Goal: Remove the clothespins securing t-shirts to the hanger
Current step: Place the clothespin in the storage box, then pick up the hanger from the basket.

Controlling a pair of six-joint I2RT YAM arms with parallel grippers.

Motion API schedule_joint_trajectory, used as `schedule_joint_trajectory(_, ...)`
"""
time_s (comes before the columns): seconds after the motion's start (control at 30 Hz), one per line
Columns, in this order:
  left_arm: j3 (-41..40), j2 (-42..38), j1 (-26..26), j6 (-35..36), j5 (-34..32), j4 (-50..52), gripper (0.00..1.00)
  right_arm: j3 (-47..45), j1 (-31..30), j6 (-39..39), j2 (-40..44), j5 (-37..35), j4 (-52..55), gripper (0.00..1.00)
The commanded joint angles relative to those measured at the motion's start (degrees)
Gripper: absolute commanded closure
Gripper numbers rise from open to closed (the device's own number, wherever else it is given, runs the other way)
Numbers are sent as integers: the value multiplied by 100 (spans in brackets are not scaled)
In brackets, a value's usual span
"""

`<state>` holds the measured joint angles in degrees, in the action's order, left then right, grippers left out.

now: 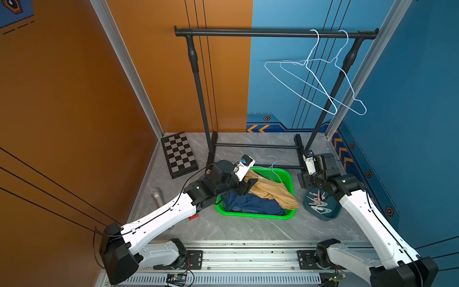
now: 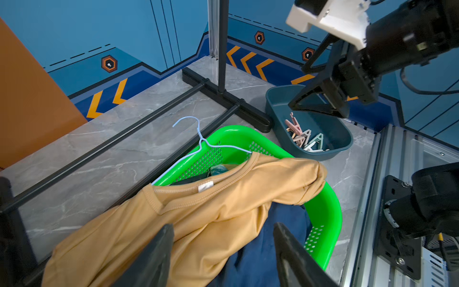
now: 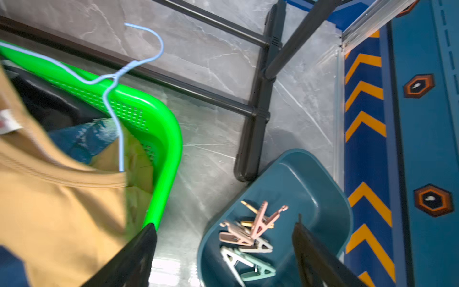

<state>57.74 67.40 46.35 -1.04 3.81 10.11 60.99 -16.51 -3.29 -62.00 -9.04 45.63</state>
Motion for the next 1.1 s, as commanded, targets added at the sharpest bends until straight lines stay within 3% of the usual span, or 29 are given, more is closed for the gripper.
schedule_joint_trajectory(0.0,-186,-244,-203,74,-82,327,33,218,-256,735,-111,246,263,12)
schedule_joint_trajectory(0.27,-396,-478,-677,8,32,454,33,114,-377,1397,-713,2231,-990,12)
schedule_joint_trajectory(0.33,-427,-491,-758,7,56,492,32,17,-421,1472,-831,2446,-1366,13)
schedule_joint_trajectory(0.67,-325,-205,-1014,57,219,510,32,-123,-728,1714,-1468,2452,-2033,17)
schedule_joint_trajectory(1.07,-289,-139,-1106,53,261,576,31,-31,-205,1785,-2335,2641,-2067,18)
